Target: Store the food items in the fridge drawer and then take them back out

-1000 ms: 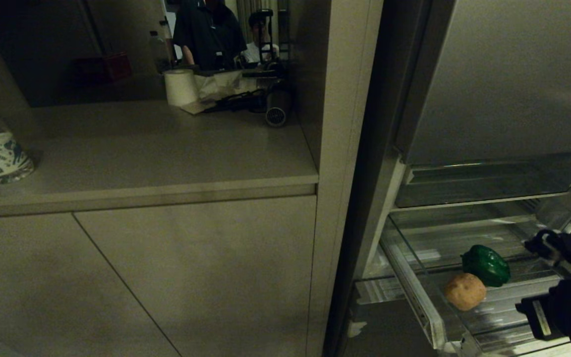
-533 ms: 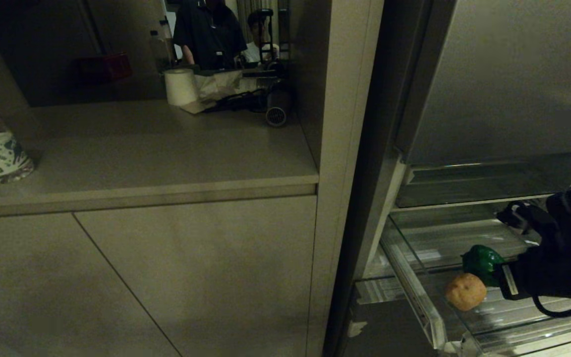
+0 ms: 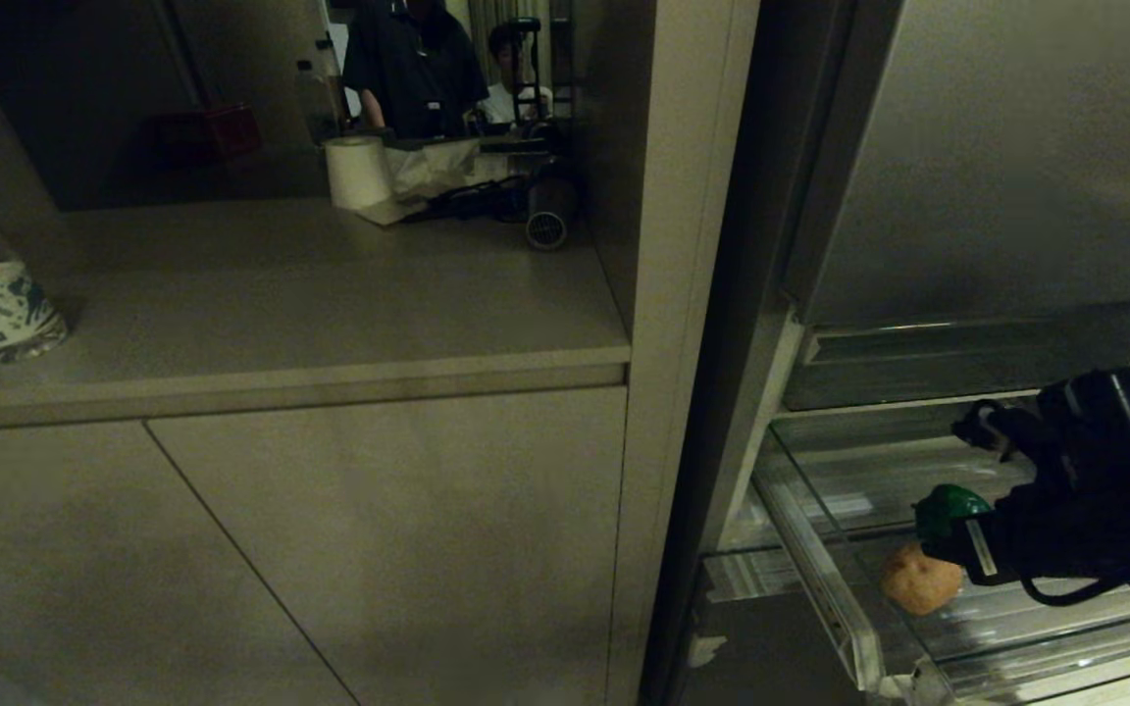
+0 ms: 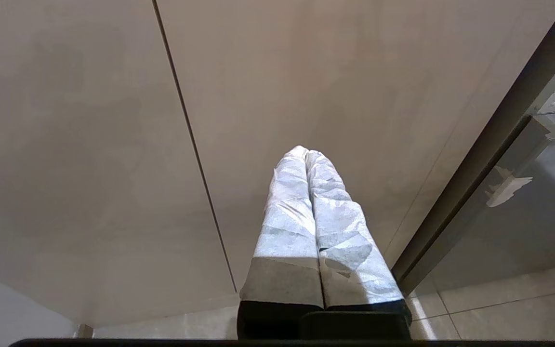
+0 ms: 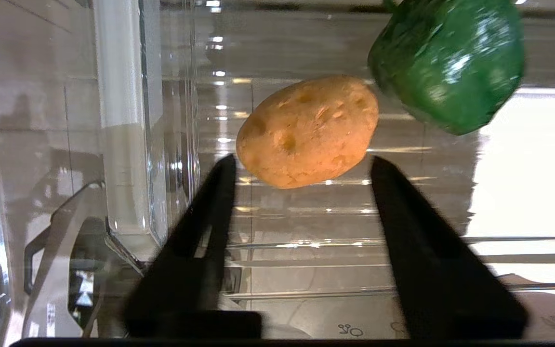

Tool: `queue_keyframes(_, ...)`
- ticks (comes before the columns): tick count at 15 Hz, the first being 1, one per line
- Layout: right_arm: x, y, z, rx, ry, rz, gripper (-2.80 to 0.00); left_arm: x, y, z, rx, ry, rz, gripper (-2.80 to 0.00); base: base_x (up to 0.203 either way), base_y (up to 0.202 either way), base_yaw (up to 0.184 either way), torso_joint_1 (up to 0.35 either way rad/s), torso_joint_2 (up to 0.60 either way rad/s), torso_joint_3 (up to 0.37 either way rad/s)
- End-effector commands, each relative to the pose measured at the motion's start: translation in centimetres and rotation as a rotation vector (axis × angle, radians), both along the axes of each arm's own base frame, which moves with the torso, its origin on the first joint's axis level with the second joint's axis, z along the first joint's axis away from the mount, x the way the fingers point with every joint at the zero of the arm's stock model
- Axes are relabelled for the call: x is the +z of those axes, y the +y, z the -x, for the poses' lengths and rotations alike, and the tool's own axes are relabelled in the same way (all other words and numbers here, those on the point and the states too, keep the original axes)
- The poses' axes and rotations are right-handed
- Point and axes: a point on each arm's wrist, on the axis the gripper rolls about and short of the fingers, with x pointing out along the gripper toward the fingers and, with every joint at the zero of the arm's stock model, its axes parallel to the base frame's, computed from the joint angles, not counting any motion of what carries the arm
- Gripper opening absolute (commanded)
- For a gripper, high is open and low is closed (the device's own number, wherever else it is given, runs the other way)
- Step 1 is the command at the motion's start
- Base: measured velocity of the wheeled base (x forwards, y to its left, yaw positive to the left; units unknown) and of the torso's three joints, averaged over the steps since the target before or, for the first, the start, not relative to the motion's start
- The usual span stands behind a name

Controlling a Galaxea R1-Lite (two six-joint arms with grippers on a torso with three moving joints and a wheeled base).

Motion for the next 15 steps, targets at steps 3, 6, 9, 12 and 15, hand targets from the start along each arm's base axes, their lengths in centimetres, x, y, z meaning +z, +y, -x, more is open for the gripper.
queue_keyframes(3,-1.9,0.0,-1.1,-0.003,0.072,0.002,0.00,0.0,0.0,0.0,0.000,0.000,0.000,-2.80,0.000,0.000,0.000,0.000,0.00,0.000)
queue_keyframes(6,-2.7,0.1,-2.1,0.002,0.100,-0.008,0.00,0.0,0.0,0.0,0.000,0.000,0.000,-2.80,0.000,0.000,0.000,0.000,0.00,0.000)
queue_keyframes(9,-3.1,0.1,-2.7,0.004,0.110,-0.007,0.00,0.0,0.0,0.0,0.000,0.000,0.000,-2.80,0.000,0.000,0.000,0.000,0.00,0.000)
queue_keyframes(12,-3.6,0.1,-3.4,0.008,0.124,-0.002,0.00,0.0,0.0,0.0,0.000,0.000,0.000,-2.80,0.000,0.000,0.000,0.000,0.00,0.000)
queue_keyframes(15,-4.1,0.1,-4.2,0.006,0.135,0.000,0.00,0.0,0.0,0.0,0.000,0.000,0.000,-2.80,0.000,0.000,0.000,0.000,0.00,0.000)
